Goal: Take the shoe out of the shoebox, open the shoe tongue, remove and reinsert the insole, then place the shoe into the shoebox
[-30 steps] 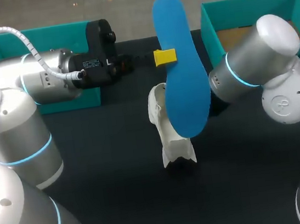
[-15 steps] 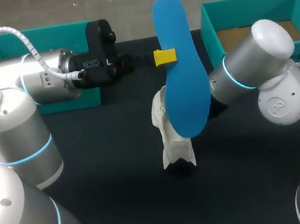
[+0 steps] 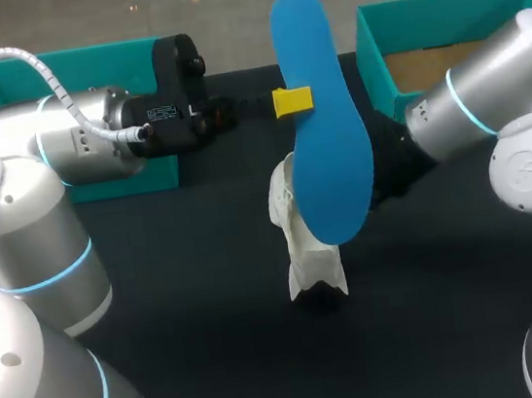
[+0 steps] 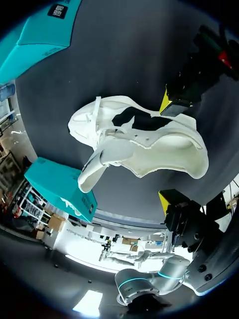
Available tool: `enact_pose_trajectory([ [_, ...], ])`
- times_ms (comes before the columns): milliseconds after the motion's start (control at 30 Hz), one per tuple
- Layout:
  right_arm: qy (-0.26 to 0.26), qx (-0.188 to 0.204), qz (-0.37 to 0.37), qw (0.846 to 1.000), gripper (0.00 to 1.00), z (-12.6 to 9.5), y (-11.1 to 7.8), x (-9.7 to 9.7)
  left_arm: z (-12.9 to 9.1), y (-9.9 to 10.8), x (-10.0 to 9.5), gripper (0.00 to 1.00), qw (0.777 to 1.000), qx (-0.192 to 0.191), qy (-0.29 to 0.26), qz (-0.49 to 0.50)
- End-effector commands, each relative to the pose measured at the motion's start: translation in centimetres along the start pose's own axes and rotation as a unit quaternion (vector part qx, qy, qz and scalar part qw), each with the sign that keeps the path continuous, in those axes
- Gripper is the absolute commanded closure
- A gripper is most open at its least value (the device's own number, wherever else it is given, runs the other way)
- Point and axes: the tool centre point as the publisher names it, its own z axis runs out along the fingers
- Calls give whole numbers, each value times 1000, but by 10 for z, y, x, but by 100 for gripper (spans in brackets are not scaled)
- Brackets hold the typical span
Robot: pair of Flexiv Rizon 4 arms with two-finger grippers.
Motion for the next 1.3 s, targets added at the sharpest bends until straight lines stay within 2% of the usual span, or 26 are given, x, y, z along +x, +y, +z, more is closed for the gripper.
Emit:
enact_pose_trajectory([
  [33,19,-3,-1,1000,0,-5,-5,-5,1,0,0,100,1000,1,0,1],
  [767,19,-3,-1,1000,0,-5,-5,-5,1,0,0,100,1000,1,0,1],
  [833,79,0,25,997,0,-14,5,-8,1,0,0,100,1000,1,0,1],
  [1000,163,5,38,986,0,-40,24,-6,1,0,0,100,1000,1,0,1],
  [1300,222,-12,30,974,0,-80,54,4,1,0,0,100,1000,1,0,1],
])
